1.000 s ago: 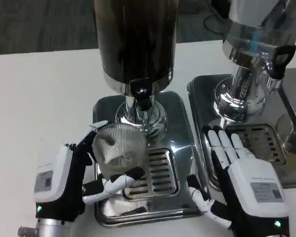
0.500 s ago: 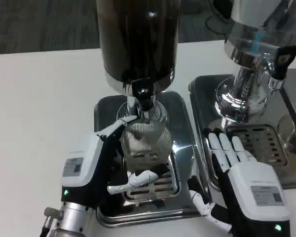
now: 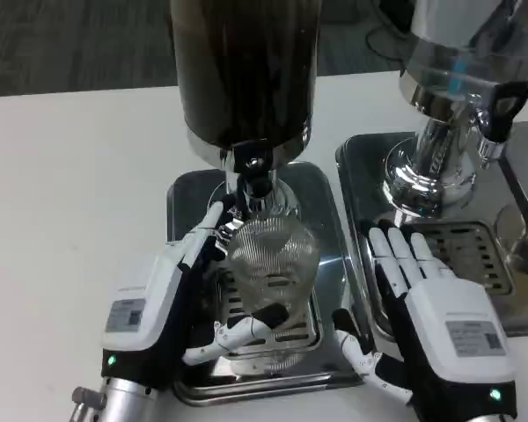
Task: Grasp the cup under the faucet to collect the drink, then remove the cup.
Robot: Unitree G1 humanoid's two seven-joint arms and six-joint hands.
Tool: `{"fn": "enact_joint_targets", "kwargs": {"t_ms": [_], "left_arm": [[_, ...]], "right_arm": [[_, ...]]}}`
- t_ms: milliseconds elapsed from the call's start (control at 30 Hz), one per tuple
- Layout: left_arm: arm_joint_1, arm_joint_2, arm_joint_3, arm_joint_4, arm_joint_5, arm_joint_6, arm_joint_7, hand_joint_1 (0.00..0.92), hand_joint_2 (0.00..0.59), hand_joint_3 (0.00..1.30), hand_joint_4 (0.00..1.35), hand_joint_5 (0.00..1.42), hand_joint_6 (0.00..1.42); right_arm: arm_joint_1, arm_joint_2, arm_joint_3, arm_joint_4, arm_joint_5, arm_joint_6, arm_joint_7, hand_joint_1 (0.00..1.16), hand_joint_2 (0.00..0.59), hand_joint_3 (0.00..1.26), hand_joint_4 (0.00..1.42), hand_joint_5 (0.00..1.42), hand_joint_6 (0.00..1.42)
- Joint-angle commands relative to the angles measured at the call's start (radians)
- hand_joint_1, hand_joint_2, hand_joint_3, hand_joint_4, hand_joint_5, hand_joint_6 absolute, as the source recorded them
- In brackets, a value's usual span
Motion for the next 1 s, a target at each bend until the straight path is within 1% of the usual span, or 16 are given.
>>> {"fn": "enact_joint_targets", "kwargs": {"t_ms": [33,133,200,233,300,333,367,400,467,533,600,733,833,900,933,1000], "left_arm": [[0.099,0.048,0.057,-0.105,-0.024,-0.007,0.033,0.000,0.030,0.09,0.19,0.45,0.38],[0.168,0.074,0.102,-0.173,-0.045,-0.017,0.032,0.000,0.027,0.09,0.18,0.44,0.38],[0.219,0.089,0.138,-0.225,-0.060,-0.015,0.027,0.000,0.011,0.05,0.05,0.33,0.28],[0.236,0.092,0.150,-0.246,-0.063,-0.011,0.020,0.000,0.008,0.02,0.01,0.28,0.23],[0.270,0.105,0.180,-0.292,-0.070,0.001,0.002,0.000,0.002,0.00,0.00,0.19,0.12],[0.286,0.119,0.196,-0.308,-0.071,0.011,-0.009,0.000,0.000,0.00,0.00,0.11,0.04],[0.299,0.134,0.209,-0.320,-0.063,0.025,-0.020,0.000,0.000,0.00,0.00,0.06,0.01],[0.309,0.147,0.219,-0.324,-0.064,0.031,-0.037,0.000,0.000,0.00,0.00,0.02,0.00],[0.321,0.159,0.232,-0.336,-0.076,0.024,-0.065,0.000,0.000,0.00,0.00,0.00,0.00],[0.326,0.162,0.243,-0.352,-0.093,0.007,-0.088,0.000,0.011,0.00,0.00,0.00,0.00],[0.324,0.171,0.260,-0.387,-0.140,-0.051,-0.117,0.000,0.026,0.00,0.00,0.00,0.00],[0.306,0.169,0.287,-0.412,-0.320,-0.208,-0.242,0.000,0.054,0.00,0.00,0.00,0.00],[0.306,0.167,0.311,-0.436,-0.436,-0.277,-0.346,0.000,0.067,0.00,0.00,0.00,0.00],[0.293,0.179,0.292,-0.459,-0.630,-0.316,-0.502,0.000,0.078,0.04,0.00,0.02,0.00],[0.284,0.192,0.274,-0.482,-0.757,-0.322,-0.609,0.000,0.090,0.09,0.00,0.06,0.02],[0.273,0.213,0.253,-0.526,-0.944,-0.313,-0.778,0.000,0.096,0.15,0.00,0.12,0.08]], "right_arm": [[0.003,-0.012,-0.011,0.008,0.015,-0.011,0.003,0.33,0.393,0.00,0.00,0.00,0.15],[0.004,-0.012,-0.007,0.004,0.007,0.002,0.007,0.33,0.388,0.00,0.00,0.00,0.11],[0.010,-0.009,-0.007,-0.002,0.003,0.016,0.010,0.31,0.385,0.00,0.00,0.00,0.06],[0.008,-0.008,-0.009,-0.001,0.005,0.027,0.029,0.30,0.373,0.00,0.00,0.00,0.04],[0.004,-0.012,-0.004,-0.002,-0.011,0.048,0.043,0.28,0.360,0.00,0.00,0.00,0.01],[-0.001,-0.013,0.005,-0.004,-0.044,0.075,0.062,0.24,0.328,0.00,0.00,0.00,0.00],[-0.006,-0.010,0.010,-0.004,-0.062,0.100,0.088,0.20,0.312,0.00,0.00,0.00,0.00],[-0.012,-0.008,0.011,-0.002,-0.069,0.116,0.113,0.16,0.290,0.00,0.00,0.00,0.00],[-0.020,-0.010,0.007,0.001,-0.059,0.121,0.139,0.13,0.278,0.00,0.00,0.00,0.00],[-0.024,-0.013,0.006,0.000,-0.057,0.107,0.118,0.12,0.276,0.00,0.00,0.00,0.00],[-0.031,-0.014,0.008,0.003,-0.053,0.102,0.118,0.12,0.279,0.00,0.00,0.00,0.00],[-0.027,-0.023,0.002,0.003,-0.052,0.092,0.101,0.12,0.286,0.00,0.00,0.00,0.00],[-0.027,-0.022,0.001,0.001,-0.047,0.091,0.103,0.12,0.290,0.00,0.00,0.00,0.00],[-0.031,-0.024,0.004,0.001,-0.050,0.091,0.106,0.14,0.300,0.00,0.00,0.00,0.00],[-0.032,-0.024,0.003,0.001,-0.046,0.088,0.104,0.14,0.301,0.00,0.00,0.00,0.00],[-0.030,-0.016,0.001,0.001,-0.037,0.088,0.099,0.15,0.313,0.00,0.00,0.00,0.00]]}}
